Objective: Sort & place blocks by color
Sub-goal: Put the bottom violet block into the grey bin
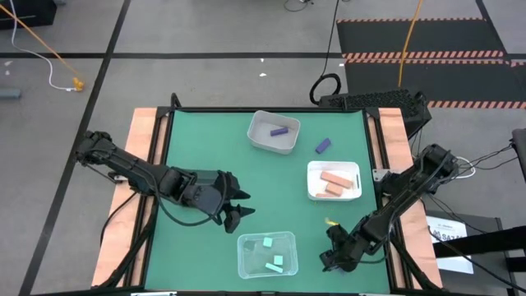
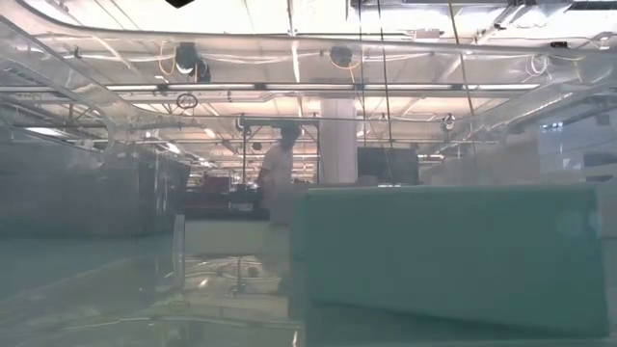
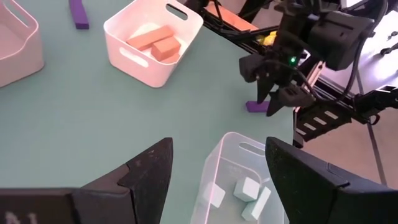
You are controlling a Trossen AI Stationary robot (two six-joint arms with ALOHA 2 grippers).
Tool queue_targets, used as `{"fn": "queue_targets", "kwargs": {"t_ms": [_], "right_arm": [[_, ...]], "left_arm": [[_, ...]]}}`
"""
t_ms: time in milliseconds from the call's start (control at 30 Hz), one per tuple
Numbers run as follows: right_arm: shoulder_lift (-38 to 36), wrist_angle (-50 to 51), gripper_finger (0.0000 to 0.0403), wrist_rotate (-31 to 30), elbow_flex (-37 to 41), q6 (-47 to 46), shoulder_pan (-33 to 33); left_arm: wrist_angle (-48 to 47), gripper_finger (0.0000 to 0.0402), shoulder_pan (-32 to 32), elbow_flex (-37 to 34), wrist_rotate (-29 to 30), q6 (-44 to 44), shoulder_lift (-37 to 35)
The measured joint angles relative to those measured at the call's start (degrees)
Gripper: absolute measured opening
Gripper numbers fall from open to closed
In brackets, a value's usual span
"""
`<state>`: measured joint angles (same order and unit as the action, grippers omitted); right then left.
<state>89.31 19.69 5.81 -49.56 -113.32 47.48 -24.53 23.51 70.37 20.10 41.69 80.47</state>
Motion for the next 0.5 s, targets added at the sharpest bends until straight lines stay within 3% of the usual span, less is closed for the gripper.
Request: {"fn": "queue_targets", "kwargs": {"t_ms": [500], "right_arm": [[-1.4, -0.8, 0.0210, 1.8, 0.1, 1.5, 0.1]], "left_arm": [[-0.2, 0.0255, 0.0, 0.0, 0.0, 0.2, 0.0]]}}
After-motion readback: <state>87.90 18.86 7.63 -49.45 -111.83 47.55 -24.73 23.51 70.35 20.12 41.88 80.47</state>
